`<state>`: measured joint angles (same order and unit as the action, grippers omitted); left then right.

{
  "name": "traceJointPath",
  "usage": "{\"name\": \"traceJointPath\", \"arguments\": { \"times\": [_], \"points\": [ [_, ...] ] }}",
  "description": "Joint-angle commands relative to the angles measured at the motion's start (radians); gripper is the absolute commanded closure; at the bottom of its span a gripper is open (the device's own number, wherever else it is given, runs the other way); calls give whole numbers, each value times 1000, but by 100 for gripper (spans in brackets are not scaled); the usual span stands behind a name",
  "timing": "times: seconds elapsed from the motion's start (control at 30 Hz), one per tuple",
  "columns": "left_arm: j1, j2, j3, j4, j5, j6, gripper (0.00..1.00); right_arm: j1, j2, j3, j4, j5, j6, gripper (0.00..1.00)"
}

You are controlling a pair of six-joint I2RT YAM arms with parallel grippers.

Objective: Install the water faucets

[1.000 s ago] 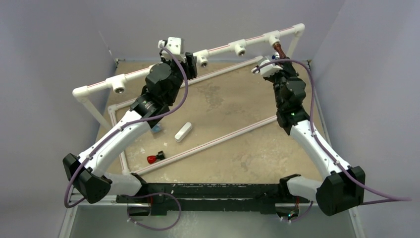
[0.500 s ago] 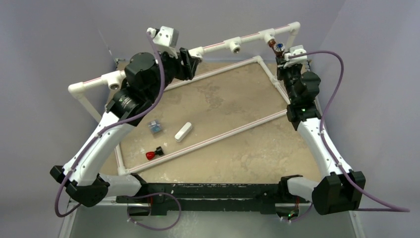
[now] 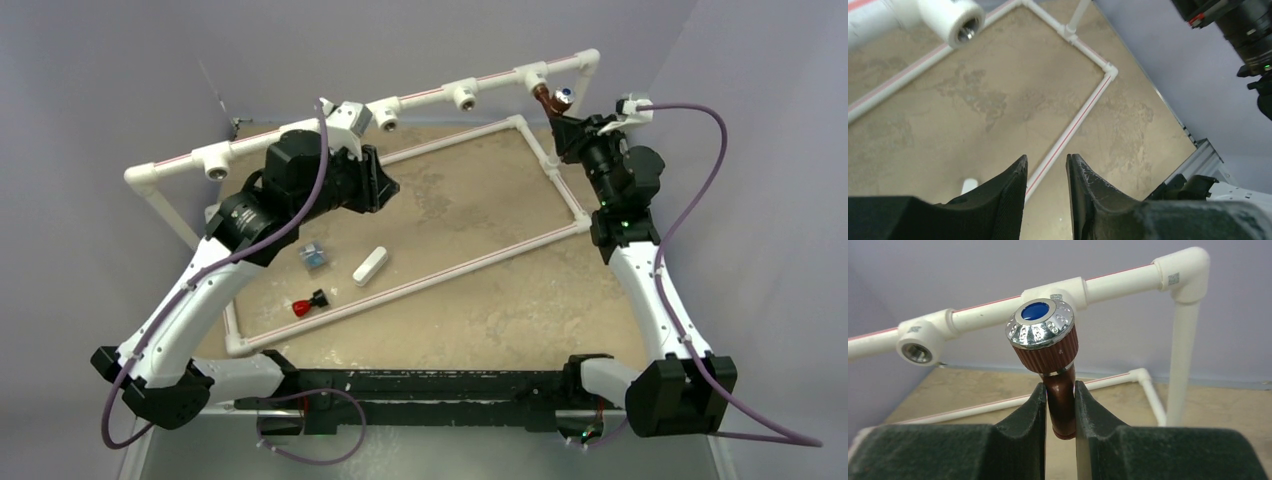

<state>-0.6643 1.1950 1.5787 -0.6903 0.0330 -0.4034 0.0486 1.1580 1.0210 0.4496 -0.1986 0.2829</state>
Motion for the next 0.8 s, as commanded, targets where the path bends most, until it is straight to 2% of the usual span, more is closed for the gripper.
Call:
{"name": "traceJointPath", "arguments": {
  "times": [0.0, 0.1, 0.2, 0.27, 0.6, 0.77],
  "points": [
    [0, 23, -44, -91, -75, -61, 73, 13, -59, -5, 99, -107, 267, 100],
    [57, 51, -89, -75, -124, -54, 80, 13, -99, -32, 101, -87, 307, 100],
    [193, 64, -132, -19, -51, -48, 89, 13, -155, -69, 101, -56, 326, 100],
    [246, 83, -134, 13, -53, -35, 91, 13, -185, -96, 98, -46, 341, 100],
    [319, 281, 54, 30, -115, 23, 98, 13, -378, -216, 27, 61, 395, 100],
    [330, 402, 181, 19, -68, 76, 100, 13, -457, -262, -6, 116, 423, 100]
  ]
}}
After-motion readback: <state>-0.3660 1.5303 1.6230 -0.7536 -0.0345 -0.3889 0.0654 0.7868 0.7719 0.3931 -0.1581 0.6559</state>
